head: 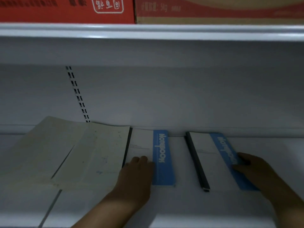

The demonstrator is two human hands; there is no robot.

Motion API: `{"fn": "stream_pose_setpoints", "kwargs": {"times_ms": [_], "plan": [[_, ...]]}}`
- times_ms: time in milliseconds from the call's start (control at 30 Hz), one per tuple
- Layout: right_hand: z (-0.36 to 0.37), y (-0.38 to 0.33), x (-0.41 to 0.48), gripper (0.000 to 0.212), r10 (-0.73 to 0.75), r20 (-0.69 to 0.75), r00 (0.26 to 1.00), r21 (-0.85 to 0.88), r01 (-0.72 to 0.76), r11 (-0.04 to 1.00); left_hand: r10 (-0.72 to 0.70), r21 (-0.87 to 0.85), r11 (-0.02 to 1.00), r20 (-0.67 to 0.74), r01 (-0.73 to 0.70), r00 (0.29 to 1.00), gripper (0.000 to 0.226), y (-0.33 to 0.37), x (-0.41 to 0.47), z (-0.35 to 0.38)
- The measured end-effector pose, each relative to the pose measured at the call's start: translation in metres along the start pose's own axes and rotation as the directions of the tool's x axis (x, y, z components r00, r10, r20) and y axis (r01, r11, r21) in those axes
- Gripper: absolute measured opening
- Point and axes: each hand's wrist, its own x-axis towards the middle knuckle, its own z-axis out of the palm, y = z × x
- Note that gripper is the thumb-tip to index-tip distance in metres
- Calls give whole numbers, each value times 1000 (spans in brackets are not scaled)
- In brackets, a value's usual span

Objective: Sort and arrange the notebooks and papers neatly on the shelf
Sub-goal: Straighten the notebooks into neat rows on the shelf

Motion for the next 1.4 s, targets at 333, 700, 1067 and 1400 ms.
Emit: {"fn": "stream_pose_setpoints", "kwargs": {"times_ms": [333, 700, 1067, 1400], "plan": [[44, -27, -4, 40, -44, -4, 999, 76, 44, 996, -45, 55, 998, 35, 43, 998, 50, 5, 2, -3], [52, -21, -6, 65, -130, 84, 988, -49, 135, 990, 181, -26, 983, 49, -180, 982, 61, 43, 18, -3], [48, -19, -1, 63, -139, 138, 981, -177, 163, 971, 135, 130, 979, 170, -158, 976, 56, 16, 13, -9], [49, -37, -11, 55, -117, 174, 978, -535, 193, 822, 100, 122, 985, 165, -121, 981, 49, 0, -11, -17]]}}
